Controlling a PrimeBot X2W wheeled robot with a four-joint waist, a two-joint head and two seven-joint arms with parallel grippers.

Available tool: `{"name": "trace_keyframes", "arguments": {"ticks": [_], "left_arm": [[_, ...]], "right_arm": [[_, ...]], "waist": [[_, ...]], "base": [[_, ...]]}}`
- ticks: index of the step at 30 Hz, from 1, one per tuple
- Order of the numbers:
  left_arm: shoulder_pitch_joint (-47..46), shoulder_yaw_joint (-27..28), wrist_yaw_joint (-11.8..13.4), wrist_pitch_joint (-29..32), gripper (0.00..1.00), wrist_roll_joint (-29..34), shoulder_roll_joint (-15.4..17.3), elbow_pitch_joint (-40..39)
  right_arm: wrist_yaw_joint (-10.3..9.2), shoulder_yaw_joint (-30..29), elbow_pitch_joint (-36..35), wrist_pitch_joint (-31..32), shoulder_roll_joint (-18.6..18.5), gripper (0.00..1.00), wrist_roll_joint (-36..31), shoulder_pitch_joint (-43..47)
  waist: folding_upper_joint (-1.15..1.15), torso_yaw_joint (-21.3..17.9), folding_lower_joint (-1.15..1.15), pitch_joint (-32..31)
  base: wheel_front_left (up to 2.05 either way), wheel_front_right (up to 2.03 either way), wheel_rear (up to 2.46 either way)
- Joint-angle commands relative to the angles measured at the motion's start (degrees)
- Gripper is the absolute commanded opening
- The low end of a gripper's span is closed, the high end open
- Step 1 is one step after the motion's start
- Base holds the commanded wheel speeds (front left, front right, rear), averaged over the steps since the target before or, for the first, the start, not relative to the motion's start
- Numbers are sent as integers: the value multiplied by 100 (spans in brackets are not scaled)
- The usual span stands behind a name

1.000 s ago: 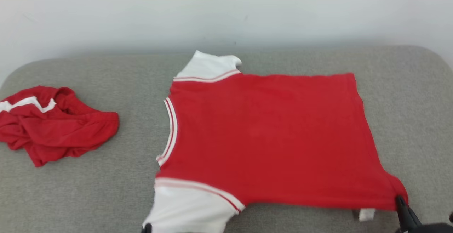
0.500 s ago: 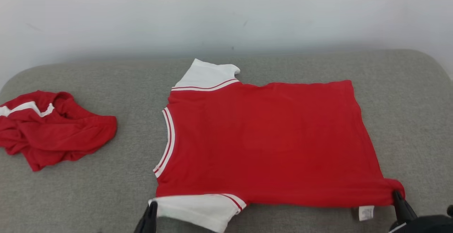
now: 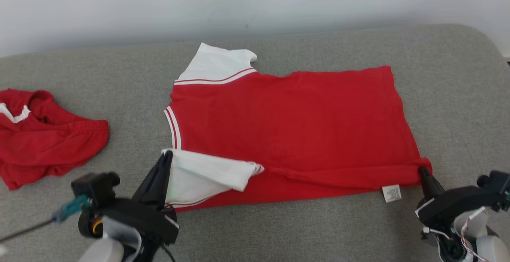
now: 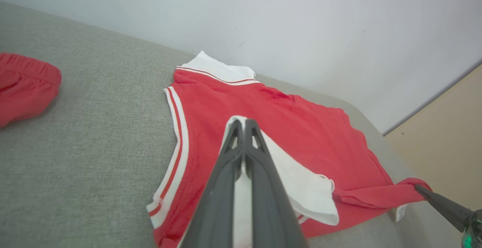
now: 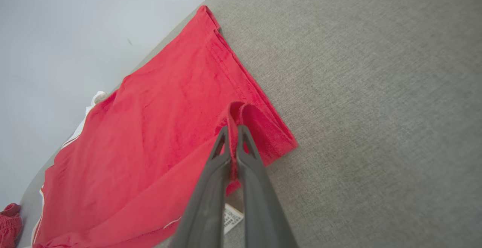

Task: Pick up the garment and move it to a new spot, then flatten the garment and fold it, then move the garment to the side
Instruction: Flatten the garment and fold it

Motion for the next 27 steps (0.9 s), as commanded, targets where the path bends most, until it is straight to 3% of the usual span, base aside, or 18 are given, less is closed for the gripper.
{"name": "trace_keyframes", "arguments": {"ticks": [1,13,14,15,16,17,18,27], "left_arm": [[-104,-4,-39,50,0,32,5,69],[-1699,-221,-651,83,0,133,-243,2111],[-1774,-242,-683,49,0,102,-287,2242],[-1851,-292,-697,-3,0,155,-291,2384],[-1928,-307,-721,-149,1,221,-291,2478],[-1962,-308,-741,-250,59,193,-328,2585],[-1982,-299,-750,-400,100,207,-348,2663],[-1521,-301,-794,-816,100,294,-446,2804]], "right_arm": [[-8,-1,19,7,17,0,-53,-63],[-8,99,863,-210,-118,0,-310,-1089],[-8,147,875,-303,-144,7,-302,-1131],[-8,184,900,-391,-171,97,-292,-1156],[-8,258,918,-455,-181,100,-231,-1167],[-8,306,929,-529,-198,100,-180,-1163],[-8,361,914,-619,-234,100,-141,-1152],[-8,611,772,-1045,-638,100,194,-557]], "waist": [[-1,1,-1,120],[-1,-55,-1,436],[-1,-62,-1,437],[-1,-69,-1,434],[-1,-79,-1,426],[-1,-90,-1,413],[-1,-102,-1,394],[-1,-65,-1,114]], "base": [[0,0,0],[0,0,0],[0,0,0],[0,0,0],[0,0,0],[0,0,0],[0,0,0],[0,0,0]]}}
